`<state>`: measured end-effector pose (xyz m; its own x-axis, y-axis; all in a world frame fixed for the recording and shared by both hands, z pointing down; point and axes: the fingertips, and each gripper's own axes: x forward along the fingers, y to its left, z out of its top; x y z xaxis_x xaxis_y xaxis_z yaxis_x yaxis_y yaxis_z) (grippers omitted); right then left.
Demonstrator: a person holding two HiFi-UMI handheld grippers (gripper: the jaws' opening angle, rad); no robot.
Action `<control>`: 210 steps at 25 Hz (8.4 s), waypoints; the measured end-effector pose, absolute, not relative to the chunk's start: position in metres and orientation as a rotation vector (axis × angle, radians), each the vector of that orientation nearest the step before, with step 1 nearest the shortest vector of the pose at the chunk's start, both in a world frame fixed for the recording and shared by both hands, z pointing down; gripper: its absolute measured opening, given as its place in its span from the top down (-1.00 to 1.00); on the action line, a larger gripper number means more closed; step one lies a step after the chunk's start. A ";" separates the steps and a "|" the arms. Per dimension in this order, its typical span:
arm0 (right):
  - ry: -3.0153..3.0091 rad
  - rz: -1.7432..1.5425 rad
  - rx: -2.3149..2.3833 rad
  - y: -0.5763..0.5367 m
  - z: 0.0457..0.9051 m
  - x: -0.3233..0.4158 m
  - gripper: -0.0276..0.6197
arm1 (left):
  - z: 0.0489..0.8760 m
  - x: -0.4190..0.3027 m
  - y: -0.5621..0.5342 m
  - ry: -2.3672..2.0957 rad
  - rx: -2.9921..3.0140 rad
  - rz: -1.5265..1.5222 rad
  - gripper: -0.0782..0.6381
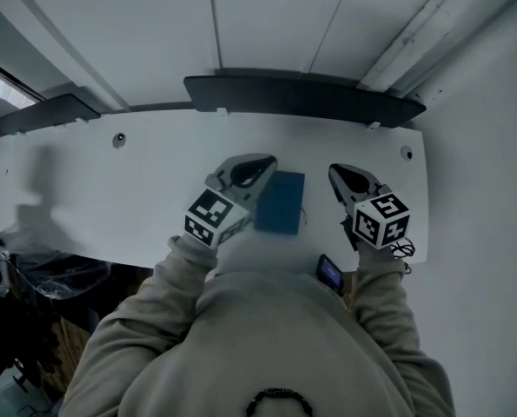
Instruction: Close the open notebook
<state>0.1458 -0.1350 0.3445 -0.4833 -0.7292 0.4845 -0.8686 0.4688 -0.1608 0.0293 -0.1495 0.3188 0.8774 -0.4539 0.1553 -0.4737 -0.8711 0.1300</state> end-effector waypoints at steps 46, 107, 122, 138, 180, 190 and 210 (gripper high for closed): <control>-2.270 0.890 1.201 -0.110 0.517 0.149 0.86 | 0.422 -0.005 -0.116 -0.762 2.585 0.319 0.79; -2.092 1.208 1.208 -0.091 0.640 0.162 0.85 | 0.509 -0.021 -0.093 -0.752 2.412 0.450 0.79; -2.093 1.261 1.121 -0.085 0.654 0.150 0.32 | 0.508 -0.023 -0.088 -0.787 2.398 0.432 0.79; -2.080 1.329 1.056 -0.088 0.672 0.128 0.22 | 0.508 -0.049 -0.083 -0.887 2.352 0.388 0.79; -2.265 1.644 1.065 -0.092 0.606 0.101 0.41 | 0.496 -0.109 -0.051 -1.011 2.304 0.355 0.79; -2.397 1.572 0.983 -0.084 0.559 0.032 0.41 | 0.485 -0.113 -0.059 -0.980 2.347 0.331 0.79; -2.411 1.411 0.817 -0.065 0.564 -0.049 0.41 | 0.483 -0.148 -0.077 -0.991 2.350 0.335 0.79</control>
